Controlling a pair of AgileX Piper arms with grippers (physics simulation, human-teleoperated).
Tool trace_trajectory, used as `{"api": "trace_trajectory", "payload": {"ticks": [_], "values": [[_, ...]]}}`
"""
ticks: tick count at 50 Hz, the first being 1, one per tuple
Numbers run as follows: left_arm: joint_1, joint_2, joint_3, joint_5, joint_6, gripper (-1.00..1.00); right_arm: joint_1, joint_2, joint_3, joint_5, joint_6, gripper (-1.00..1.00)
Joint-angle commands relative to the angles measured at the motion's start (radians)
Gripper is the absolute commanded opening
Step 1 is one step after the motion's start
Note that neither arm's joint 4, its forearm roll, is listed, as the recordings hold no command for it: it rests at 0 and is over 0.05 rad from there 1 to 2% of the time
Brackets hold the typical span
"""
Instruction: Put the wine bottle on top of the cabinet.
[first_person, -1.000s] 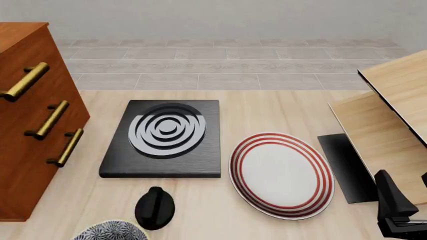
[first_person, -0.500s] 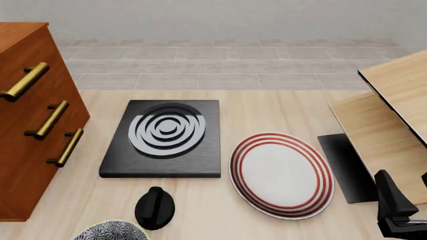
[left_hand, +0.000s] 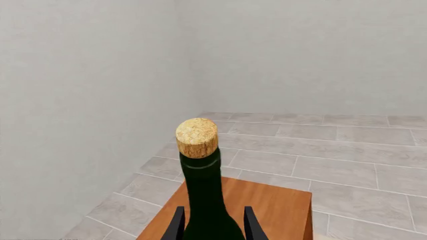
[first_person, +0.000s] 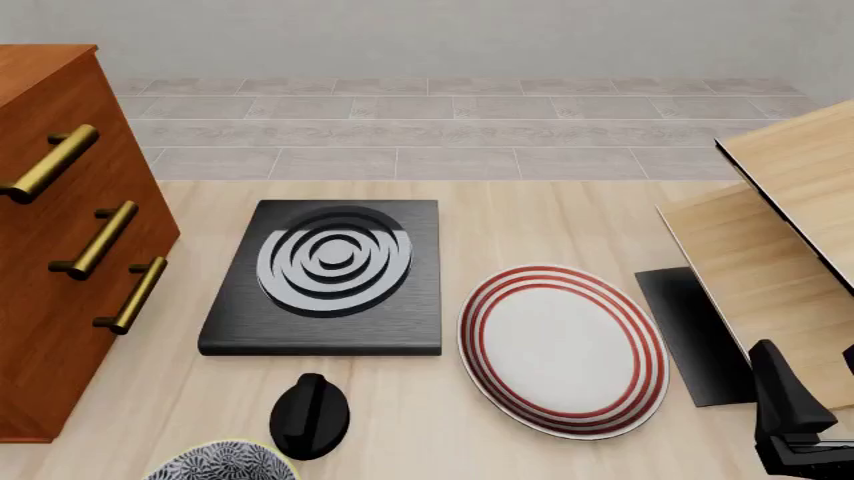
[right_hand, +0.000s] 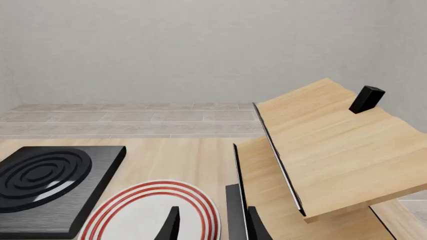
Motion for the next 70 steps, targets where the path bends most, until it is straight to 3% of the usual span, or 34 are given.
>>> {"api": "trace_trajectory", "payload": {"ticks": [1,46,47,70], "values": [[0.017,0.017,0.017,-0.055,0.015,-1.0,0.0,0.0,0.0,0.0,0.0,1.0],[0.069,0.122,0.184,-0.247,0.086,-1.0,0.0,0.0,0.0,0.0,0.0,1.0],[0.069,0.112,0.185,-0.249,0.091,1.0,0.0,0.0,0.0,0.0,0.0,1.0],[0.055,0.032,0.124,-0.153,0.067,1.0,0.0,0.0,0.0,0.0,0.0,1.0]]}}
